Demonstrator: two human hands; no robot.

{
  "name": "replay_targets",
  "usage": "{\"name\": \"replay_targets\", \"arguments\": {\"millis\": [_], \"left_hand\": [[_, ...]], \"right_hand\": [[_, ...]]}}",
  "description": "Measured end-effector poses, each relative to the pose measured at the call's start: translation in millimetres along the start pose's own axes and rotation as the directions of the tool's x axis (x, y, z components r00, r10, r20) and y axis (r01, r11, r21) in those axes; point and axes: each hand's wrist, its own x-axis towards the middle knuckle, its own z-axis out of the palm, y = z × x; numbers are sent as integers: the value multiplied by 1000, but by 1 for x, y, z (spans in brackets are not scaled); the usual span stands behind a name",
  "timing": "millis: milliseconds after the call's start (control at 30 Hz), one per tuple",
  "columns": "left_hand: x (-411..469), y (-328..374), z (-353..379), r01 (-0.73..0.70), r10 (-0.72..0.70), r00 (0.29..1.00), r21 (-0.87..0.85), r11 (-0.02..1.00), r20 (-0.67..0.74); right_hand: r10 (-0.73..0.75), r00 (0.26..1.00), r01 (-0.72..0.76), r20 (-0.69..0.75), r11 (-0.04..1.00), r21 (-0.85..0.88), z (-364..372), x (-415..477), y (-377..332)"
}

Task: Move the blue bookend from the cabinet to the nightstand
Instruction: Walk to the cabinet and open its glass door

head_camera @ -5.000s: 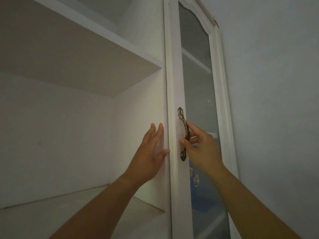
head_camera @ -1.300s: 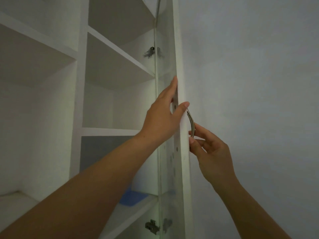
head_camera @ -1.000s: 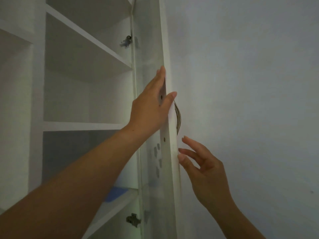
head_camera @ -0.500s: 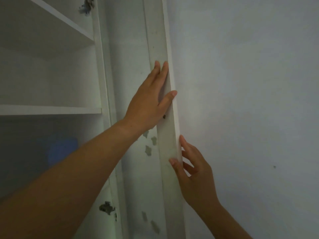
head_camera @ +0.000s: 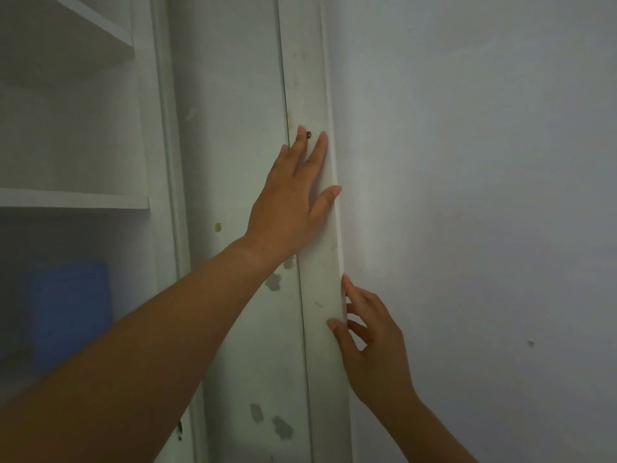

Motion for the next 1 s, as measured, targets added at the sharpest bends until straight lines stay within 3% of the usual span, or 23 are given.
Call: {"name": "replay_targets", "arguments": {"millis": [333,1000], "left_hand": [[-20,-13,52,13,-21,995,78,997,93],[-21,-20,67,21,-24,999,86,996,39]], "right_hand": [[8,996,-9,84,1000,0,-8,13,54],[-23,995,18,102,998,56,-7,15,69]]}}
